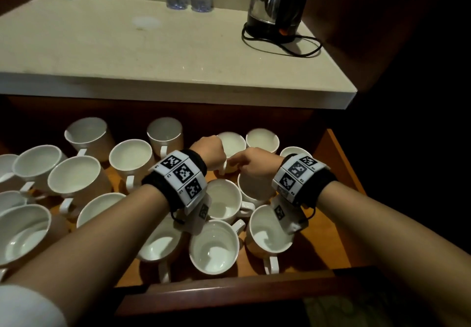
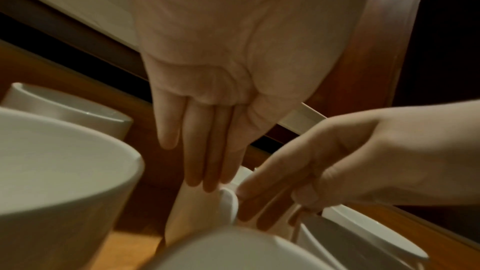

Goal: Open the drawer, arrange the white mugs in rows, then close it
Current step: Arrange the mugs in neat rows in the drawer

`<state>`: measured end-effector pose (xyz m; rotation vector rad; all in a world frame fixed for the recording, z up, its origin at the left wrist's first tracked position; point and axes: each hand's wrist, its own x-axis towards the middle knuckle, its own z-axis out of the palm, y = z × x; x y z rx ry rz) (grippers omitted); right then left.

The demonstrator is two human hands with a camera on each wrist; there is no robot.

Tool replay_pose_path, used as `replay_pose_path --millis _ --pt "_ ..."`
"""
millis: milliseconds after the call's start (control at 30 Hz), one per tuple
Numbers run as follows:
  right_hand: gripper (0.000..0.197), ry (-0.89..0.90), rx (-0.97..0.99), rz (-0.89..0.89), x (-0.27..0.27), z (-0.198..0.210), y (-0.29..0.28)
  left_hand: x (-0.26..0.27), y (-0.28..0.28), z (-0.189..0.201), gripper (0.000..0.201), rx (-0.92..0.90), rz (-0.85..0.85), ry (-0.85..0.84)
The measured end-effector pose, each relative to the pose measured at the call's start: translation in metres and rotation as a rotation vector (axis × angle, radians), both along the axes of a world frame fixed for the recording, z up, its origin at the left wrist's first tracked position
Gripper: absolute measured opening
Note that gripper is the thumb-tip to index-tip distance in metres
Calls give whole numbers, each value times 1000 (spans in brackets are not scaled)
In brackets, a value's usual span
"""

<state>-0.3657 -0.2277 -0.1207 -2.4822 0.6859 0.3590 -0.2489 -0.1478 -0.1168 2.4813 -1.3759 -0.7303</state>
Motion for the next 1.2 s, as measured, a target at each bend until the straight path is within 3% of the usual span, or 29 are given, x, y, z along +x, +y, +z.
replay_pose_path --millis 133,267,433,567,700,800,1200 --pt "40 22 -30 29 -2 6 -3 -2 0 4 27 -15 -8 -6" --pt "30 -39 -78 -50 -20 17 -13 -8 -5 18 31 -63 -25 -54" --pt "22 30 -208 -135 -50 22 -20 -17 -7 22 31 46 -61 -50" --pt "26 122 -237 -147 -65 20 -14 -31 -8 21 23 32 -113 0" --pt "36 93 -118 -167 -70 9 -6 -41 -11 20 21 33 -139 1" --pt "43 142 -162 -169 -70 3 -6 -42 -12 16 20 116 -176 -17" --pt "21 206 -247 -297 -92 -4 -13 -59 -25 6 33 118 -272 -93"
